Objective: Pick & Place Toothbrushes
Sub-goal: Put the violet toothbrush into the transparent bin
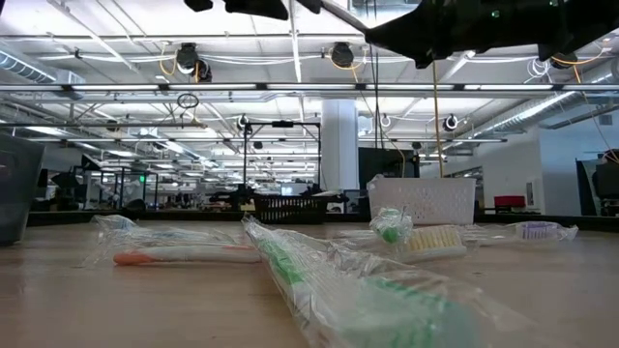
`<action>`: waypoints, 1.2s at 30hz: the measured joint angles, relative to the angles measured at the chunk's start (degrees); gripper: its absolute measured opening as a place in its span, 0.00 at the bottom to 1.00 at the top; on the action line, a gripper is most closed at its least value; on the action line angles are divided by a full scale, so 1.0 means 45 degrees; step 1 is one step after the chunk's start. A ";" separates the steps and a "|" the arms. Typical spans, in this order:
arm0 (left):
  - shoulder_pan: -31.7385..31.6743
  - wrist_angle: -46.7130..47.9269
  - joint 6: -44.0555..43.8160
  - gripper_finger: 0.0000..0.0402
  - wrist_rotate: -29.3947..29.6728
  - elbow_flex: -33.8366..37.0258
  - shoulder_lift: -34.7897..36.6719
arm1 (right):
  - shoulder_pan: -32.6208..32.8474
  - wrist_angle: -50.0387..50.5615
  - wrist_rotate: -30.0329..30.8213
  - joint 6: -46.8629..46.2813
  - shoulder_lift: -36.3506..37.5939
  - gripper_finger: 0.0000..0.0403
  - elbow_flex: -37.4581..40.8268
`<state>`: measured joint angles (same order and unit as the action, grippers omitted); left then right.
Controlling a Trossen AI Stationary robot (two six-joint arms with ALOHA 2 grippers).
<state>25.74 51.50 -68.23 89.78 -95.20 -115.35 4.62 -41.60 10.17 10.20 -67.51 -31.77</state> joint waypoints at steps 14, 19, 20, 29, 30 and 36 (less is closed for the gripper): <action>0.0000 -0.1135 0.2389 0.48 -0.0051 -0.1070 -0.0010 | 0.0008 -0.0125 -0.0336 0.0115 0.0000 0.04 0.0000; 0.0051 -0.1121 0.2790 0.42 -0.0044 -0.1307 0.0011 | 0.0010 -0.0141 -0.0670 0.0212 -0.0003 0.04 0.0000; 0.0080 -0.1134 0.2868 0.40 -0.0046 -0.1340 0.0126 | 0.0010 -0.0141 -0.0670 0.0218 -0.0005 0.04 0.0000; 0.0223 -0.2395 0.6512 0.23 -0.0048 -0.2249 0.0811 | 0.0000 -0.0127 -0.0660 0.0228 0.0000 0.04 -0.0010; 0.0228 -0.2999 0.7419 0.22 -0.0160 -0.2303 0.0842 | 0.0000 -0.0136 -0.0660 0.0228 0.0000 0.04 -0.0010; 0.0010 -0.6392 1.2330 0.18 -0.1944 -0.2322 0.1049 | 0.0000 -0.0361 -0.0660 0.0272 0.0000 0.04 -0.0015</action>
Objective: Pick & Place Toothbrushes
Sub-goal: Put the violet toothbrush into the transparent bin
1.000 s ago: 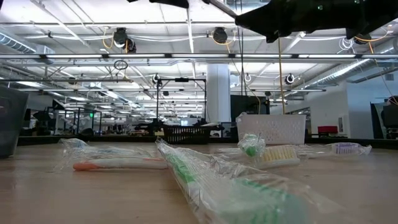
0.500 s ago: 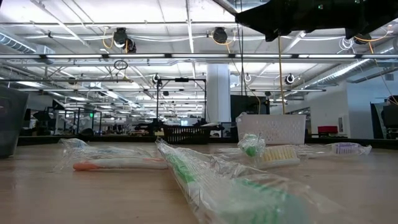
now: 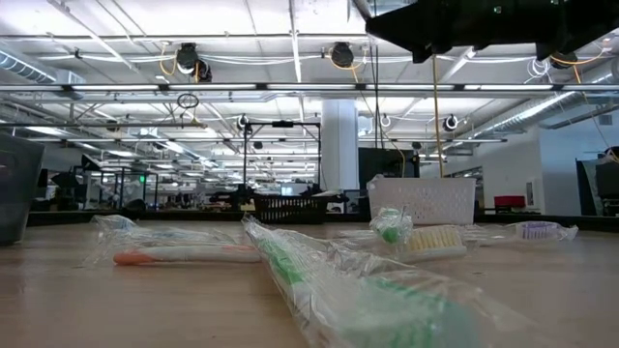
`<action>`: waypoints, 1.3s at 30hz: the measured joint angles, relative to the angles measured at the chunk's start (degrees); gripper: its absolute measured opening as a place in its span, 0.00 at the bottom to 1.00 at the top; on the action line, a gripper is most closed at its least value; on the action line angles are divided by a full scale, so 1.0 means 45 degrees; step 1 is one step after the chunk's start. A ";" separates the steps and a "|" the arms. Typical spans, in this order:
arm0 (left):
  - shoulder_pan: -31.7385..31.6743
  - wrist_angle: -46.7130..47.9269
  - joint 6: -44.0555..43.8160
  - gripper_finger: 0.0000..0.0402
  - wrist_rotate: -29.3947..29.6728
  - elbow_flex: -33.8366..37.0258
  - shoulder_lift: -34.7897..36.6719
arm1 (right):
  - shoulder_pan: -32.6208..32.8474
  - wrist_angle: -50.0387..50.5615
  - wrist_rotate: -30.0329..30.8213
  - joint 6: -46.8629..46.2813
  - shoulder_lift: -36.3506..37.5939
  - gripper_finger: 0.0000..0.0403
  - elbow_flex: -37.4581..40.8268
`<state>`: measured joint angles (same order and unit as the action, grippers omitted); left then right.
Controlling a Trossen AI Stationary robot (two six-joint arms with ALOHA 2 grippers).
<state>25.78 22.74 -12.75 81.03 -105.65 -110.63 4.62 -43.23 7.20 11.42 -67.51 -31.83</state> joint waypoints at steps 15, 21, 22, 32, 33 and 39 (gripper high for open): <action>0.0024 -0.2081 0.3880 0.18 -0.1425 0.0001 0.1051 | -0.0014 -0.1941 0.0014 0.1073 0.1106 0.04 0.0005; 0.0054 -0.2312 0.4071 0.20 -0.2880 0.0005 0.1345 | 0.0048 -0.1702 -0.0024 0.1383 0.2111 0.04 0.0005; 0.0009 -0.2525 0.4282 0.21 -0.3198 0.0010 0.1338 | 0.0073 -0.1636 -0.0186 0.1379 0.2157 0.04 0.0005; -0.0915 -0.3183 0.5730 0.19 -0.6632 0.0015 0.1331 | 0.0529 -0.1648 -0.0668 0.1505 0.2140 0.04 0.0005; -0.0996 -0.3252 0.5649 0.19 -0.6665 0.0015 0.1336 | 0.0617 -0.1683 -0.0670 0.1581 0.2144 0.04 0.0005; -0.1398 -0.3714 0.5614 0.19 -0.8370 0.0015 0.1336 | 0.0880 -0.1766 -0.0653 0.1814 0.2150 0.04 0.0005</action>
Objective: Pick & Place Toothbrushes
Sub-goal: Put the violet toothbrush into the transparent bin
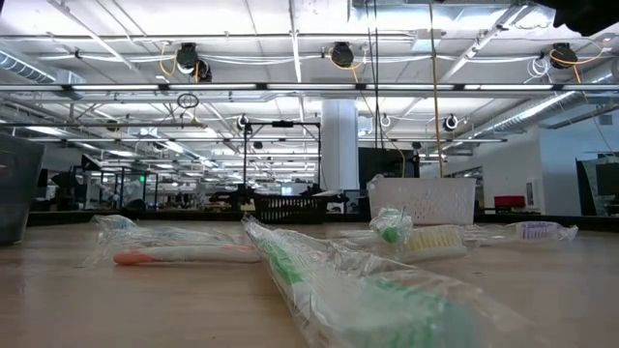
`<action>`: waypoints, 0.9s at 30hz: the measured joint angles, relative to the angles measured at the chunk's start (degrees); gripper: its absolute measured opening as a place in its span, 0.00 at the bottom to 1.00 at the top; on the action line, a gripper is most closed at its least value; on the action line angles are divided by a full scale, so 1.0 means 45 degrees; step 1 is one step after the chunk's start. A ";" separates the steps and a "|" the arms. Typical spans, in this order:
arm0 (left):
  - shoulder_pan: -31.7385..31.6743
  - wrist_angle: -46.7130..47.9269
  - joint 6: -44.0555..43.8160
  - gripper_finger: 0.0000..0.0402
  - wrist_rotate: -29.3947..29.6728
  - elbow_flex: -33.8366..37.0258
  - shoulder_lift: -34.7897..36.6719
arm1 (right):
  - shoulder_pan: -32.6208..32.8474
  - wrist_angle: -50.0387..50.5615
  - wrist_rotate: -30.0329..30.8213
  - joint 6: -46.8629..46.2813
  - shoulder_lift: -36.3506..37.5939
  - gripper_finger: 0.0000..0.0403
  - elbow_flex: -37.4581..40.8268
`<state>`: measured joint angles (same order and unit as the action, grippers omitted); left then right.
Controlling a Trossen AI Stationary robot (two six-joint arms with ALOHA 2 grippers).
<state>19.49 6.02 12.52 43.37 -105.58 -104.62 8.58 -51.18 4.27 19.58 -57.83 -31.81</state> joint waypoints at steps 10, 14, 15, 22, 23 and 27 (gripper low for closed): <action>-0.0210 0.0001 -0.0313 0.24 -0.1766 0.0000 0.0000 | 0.0008 0.0107 -0.0018 0.0061 -0.0003 0.03 0.0000; -0.0171 0.0226 -0.0394 0.32 -0.1975 0.0000 0.0000 | -0.0006 0.0098 0.0041 0.0055 0.0045 0.03 0.0000; -0.0171 0.0247 -0.0453 0.35 -0.1970 0.0000 0.0000 | -0.0006 0.0102 0.0045 0.0051 0.0045 0.03 0.0000; -0.0516 0.0027 -0.0484 0.46 -0.1732 0.0000 -0.0005 | 0.0038 0.0244 0.0066 -0.0210 -0.0086 0.03 0.0000; -0.0587 0.0018 -0.0488 0.47 -0.1732 0.0000 -0.0005 | 0.0037 0.0258 0.0080 -0.0211 -0.0100 0.03 0.0000; -0.0773 0.0024 -0.0511 0.48 -0.1674 0.0000 -0.0005 | 0.0041 0.0440 0.0024 -0.0477 -0.0110 0.03 0.0000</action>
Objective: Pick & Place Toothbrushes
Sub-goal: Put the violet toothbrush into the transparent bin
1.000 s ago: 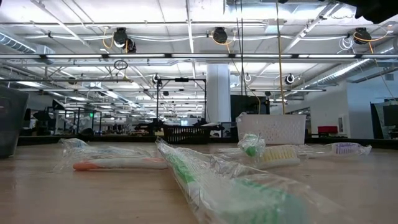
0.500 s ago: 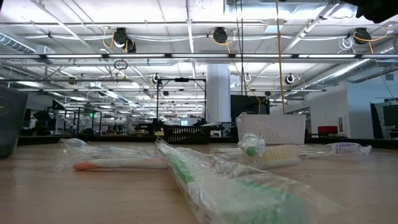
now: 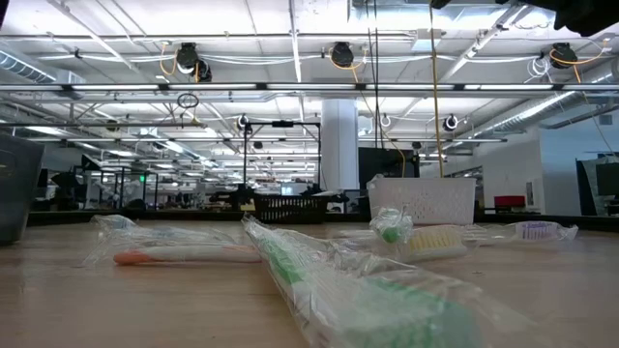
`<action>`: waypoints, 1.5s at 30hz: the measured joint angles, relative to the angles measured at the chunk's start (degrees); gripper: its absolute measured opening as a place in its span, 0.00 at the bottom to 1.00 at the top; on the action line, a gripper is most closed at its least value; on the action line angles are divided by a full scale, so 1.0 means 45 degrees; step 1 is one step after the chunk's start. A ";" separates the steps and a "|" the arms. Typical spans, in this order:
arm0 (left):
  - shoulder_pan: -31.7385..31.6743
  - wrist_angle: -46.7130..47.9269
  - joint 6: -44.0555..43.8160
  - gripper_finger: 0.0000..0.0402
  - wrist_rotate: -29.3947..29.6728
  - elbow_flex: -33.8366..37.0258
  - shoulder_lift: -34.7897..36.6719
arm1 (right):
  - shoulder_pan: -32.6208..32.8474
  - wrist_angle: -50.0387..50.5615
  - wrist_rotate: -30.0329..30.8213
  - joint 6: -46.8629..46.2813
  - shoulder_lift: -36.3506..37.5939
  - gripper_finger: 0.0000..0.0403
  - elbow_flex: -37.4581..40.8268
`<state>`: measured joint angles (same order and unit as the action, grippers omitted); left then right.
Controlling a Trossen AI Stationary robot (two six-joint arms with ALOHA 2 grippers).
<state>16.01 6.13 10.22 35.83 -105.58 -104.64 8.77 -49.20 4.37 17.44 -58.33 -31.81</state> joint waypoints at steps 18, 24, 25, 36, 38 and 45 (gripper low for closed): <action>0.0019 0.0066 0.0398 0.04 -0.0909 0.0000 -0.0005 | -0.0100 0.0990 -0.0002 0.0033 0.0015 0.06 0.0000; 0.0045 0.0647 0.0119 0.02 -0.0326 0.0005 -0.0019 | -0.0112 0.1328 0.0139 0.0045 0.0005 0.15 0.0000; 0.0067 0.0765 0.0052 0.02 -0.0172 0.0005 -0.0019 | -0.0111 0.1408 0.0244 0.0062 0.0005 0.17 0.0000; 0.0949 0.4785 -0.2288 0.01 0.2067 -0.0005 0.0803 | -0.0149 0.2686 0.1642 0.0239 0.0007 0.41 0.0000; 0.1200 0.6774 -0.4099 0.02 0.2241 0.0010 0.1023 | -0.0149 0.2882 0.1964 0.0187 0.0005 0.43 0.0000; 0.2130 1.3168 -1.1371 0.02 0.2315 0.0005 0.1380 | -0.0149 0.3170 0.2076 0.0057 0.0005 0.44 0.0000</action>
<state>25.59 65.39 -40.95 46.25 -105.56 -98.43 8.10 -34.93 13.72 17.69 -58.30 -31.81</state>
